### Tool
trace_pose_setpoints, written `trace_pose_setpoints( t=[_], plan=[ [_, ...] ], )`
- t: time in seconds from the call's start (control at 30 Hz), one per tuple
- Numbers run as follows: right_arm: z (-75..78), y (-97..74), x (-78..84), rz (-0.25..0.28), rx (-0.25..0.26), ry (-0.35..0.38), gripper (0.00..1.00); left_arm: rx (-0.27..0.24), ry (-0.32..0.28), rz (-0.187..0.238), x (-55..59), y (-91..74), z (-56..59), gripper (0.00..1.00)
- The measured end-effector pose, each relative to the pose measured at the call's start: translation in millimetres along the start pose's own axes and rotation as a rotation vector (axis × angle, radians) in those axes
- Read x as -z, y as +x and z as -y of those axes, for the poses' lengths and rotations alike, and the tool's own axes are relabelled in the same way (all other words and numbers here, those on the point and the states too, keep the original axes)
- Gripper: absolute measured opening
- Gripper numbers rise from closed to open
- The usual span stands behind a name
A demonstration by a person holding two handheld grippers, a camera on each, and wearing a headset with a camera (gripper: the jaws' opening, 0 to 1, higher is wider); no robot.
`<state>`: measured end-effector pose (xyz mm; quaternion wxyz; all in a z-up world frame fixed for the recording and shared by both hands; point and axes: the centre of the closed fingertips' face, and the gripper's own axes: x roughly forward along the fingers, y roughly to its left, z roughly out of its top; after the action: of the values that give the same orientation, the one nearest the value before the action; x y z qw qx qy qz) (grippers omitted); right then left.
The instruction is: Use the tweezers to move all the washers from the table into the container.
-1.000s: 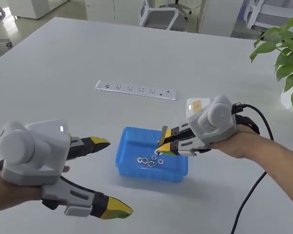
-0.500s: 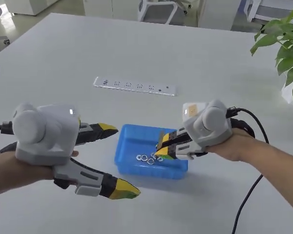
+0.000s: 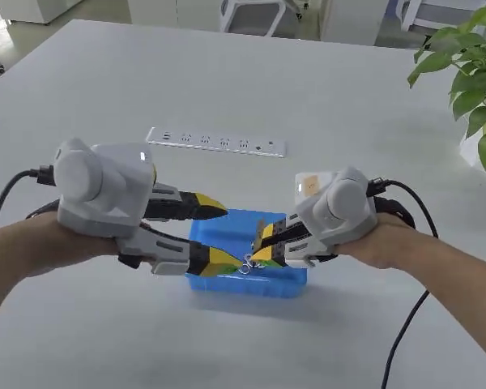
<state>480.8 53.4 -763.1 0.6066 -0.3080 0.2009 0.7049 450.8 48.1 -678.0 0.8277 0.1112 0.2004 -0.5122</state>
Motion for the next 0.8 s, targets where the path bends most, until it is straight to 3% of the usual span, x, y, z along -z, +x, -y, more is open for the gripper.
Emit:
trace_pose_setpoints(
  t=[0.27, 0.47, 0.63, 0.8],
  plan=[
    [-2.0, 0.3, -0.5, -0.008, -0.006, -0.018, 0.09, 0.031, 0.047, -0.014, -1.3, 15.3, 3.5, 0.29],
    [-2.9, 1.0, -1.0, -0.018, -0.01, -0.04, 0.09, 0.025, 0.053, -0.01, -3.8, 24.9, -7.4, 0.24],
    [-2.5, 0.9, -0.9, -0.02, -0.011, -0.045, 0.09, 0.036, 0.098, -0.024, -5.8, 30.1, -10.3, 0.14],
    [-3.2, 1.2, -0.8, -0.021, -0.013, -0.048, 0.09, 0.043, 0.108, -0.028, -6.5, 30.8, -11.4, 0.08]
  ],
)
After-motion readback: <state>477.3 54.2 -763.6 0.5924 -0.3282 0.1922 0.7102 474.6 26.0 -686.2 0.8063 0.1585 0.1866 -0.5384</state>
